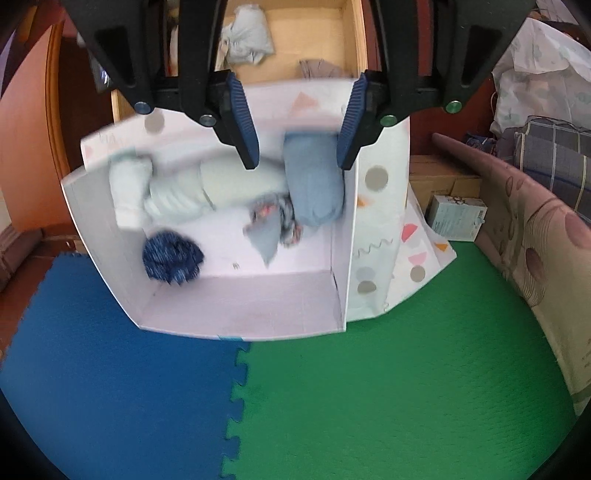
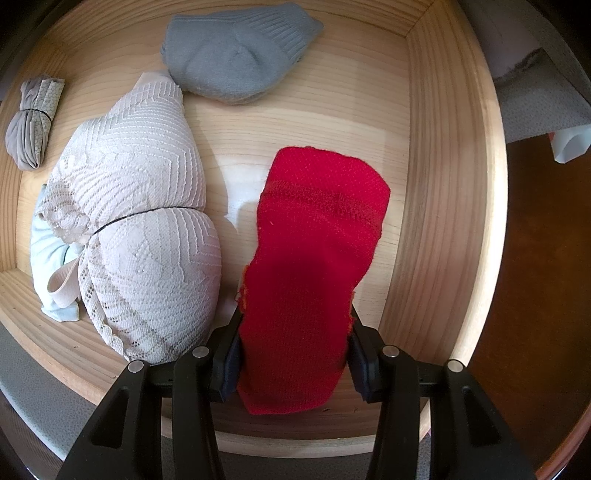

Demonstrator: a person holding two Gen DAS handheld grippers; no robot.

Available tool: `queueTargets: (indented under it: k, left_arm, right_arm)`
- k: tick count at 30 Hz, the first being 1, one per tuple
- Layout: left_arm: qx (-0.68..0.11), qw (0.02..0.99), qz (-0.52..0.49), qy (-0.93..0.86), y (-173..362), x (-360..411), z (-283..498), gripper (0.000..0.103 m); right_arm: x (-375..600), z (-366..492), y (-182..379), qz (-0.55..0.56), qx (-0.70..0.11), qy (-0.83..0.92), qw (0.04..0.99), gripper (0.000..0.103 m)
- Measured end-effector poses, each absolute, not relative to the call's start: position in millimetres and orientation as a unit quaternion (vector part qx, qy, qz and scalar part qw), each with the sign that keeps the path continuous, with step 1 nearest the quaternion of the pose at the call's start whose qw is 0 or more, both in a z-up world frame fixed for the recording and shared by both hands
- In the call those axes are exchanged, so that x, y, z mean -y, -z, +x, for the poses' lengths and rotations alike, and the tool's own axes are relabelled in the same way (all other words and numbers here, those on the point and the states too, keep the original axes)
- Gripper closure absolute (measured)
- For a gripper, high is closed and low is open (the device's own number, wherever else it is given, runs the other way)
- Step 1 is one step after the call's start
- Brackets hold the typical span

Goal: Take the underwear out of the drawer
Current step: 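Move the empty left gripper back over the drawer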

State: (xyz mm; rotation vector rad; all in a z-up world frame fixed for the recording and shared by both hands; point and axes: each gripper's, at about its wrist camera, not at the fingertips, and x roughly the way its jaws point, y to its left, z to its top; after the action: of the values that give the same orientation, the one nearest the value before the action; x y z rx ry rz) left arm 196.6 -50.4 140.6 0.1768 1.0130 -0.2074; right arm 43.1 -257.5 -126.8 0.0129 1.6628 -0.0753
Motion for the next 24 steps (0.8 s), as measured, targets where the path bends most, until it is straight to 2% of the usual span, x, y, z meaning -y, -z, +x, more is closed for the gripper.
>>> queueTargets:
  k: [6,16,24]
  left_arm:
    - [-0.491,0.863,0.083,0.083,-104,23,142,0.055]
    - [-0.537,0.839,0.073,0.049,9,0,80,0.055]
    - [-0.543,0.835,0.077,0.050,45,3,67,0.055]
  right_arm:
    - [259,44,127,0.007,-0.738,0.033,0.673,0.058]
    - [262,48,128,0.014,-0.737,0.034,0.675,0.058]
    - [270,45,116,0.027,-0.719,0.038,0.693,0.061]
